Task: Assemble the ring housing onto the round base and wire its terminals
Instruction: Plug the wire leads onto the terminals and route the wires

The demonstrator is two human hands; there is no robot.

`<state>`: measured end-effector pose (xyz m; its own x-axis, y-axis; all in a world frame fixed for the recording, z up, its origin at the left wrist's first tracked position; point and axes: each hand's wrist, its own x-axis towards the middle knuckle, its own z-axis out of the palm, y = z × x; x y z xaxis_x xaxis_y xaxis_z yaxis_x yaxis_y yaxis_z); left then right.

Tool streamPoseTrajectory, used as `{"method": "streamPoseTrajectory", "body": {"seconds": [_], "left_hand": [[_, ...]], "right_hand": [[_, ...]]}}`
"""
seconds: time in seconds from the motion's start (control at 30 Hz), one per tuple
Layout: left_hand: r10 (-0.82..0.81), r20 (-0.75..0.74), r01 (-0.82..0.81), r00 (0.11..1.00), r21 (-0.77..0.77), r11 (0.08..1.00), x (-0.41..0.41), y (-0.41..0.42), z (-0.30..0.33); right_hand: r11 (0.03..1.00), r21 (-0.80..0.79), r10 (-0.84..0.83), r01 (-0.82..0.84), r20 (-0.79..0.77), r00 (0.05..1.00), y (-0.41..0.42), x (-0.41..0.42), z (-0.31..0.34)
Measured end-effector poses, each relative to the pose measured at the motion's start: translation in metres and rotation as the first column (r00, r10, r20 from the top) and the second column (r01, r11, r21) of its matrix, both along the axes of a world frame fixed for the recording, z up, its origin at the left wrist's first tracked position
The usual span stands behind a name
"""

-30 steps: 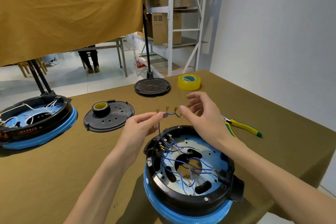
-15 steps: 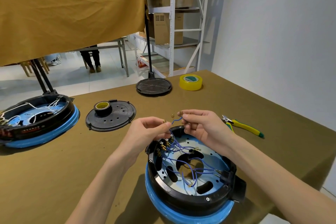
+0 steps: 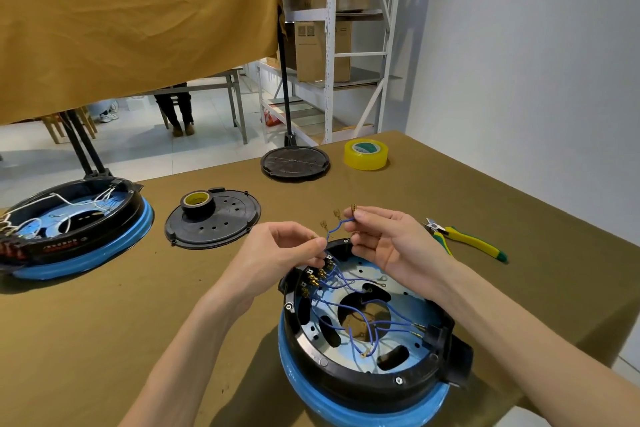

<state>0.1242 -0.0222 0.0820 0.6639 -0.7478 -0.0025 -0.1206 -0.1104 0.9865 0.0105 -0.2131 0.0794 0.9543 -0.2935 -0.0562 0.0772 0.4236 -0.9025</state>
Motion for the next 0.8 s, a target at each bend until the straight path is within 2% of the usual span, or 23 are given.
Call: {"method": "streamPoseTrajectory", "body": {"seconds": [0.1, 0.17, 0.27, 0.33, 0.4, 0.47, 0.53, 0.6, 0.73, 0.8], "left_hand": [[-0.016, -0.016, 0.015, 1.000, -0.028, 0.999, -0.001, -0.003, -0.001], [0.028, -0.030, -0.030, 0.999, -0.062, 0.998, 0.000, -0.005, -0.001], [0.077, -0.108, -0.090, 0.991, -0.117, 0.989, 0.001, -0.005, 0.004], [0.003, -0.282, -0.059, 0.959, -0.193, 0.979, 0.001, -0.005, 0.007], [-0.092, -0.380, 0.006, 0.920, -0.221, 0.975, -0.001, -0.005, 0.011], [-0.143, -0.322, 0.090, 0.936, -0.174, 0.981, -0.002, -0.004, 0.010], [-0.146, -0.201, 0.128, 0.969, -0.102, 0.987, -0.005, -0.003, 0.008], [-0.116, -0.159, 0.106, 0.980, -0.071, 0.992, -0.005, -0.002, 0.006], [-0.085, -0.163, 0.075, 0.983, -0.063, 0.995, -0.006, -0.003, 0.004], [-0.057, -0.163, 0.045, 0.985, -0.078, 0.996, -0.006, -0.004, 0.003]], "right_hand": [[0.996, 0.005, 0.085, -0.086, 0.067, 0.994, 0.000, -0.003, 0.007], [0.995, -0.052, 0.094, -0.088, 0.133, 0.987, 0.003, -0.005, 0.013], [0.954, -0.299, 0.037, 0.033, 0.227, 0.973, 0.013, -0.010, 0.021], [0.820, -0.555, 0.024, 0.140, 0.278, 0.960, 0.020, -0.012, 0.023], [0.598, -0.773, 0.027, 0.211, 0.282, 0.959, 0.026, -0.012, 0.019], [0.390, -0.889, 0.005, 0.241, 0.264, 0.965, 0.029, -0.011, 0.013], [0.271, -0.931, -0.022, 0.244, 0.248, 0.969, 0.029, -0.011, 0.007], [0.246, -0.936, -0.037, 0.251, 0.249, 0.968, 0.028, -0.012, 0.005], [0.334, -0.899, -0.099, 0.284, 0.266, 0.959, 0.027, -0.011, 0.003], [0.286, -0.893, -0.146, 0.348, 0.318, 0.937, 0.025, -0.012, 0.003]]}}
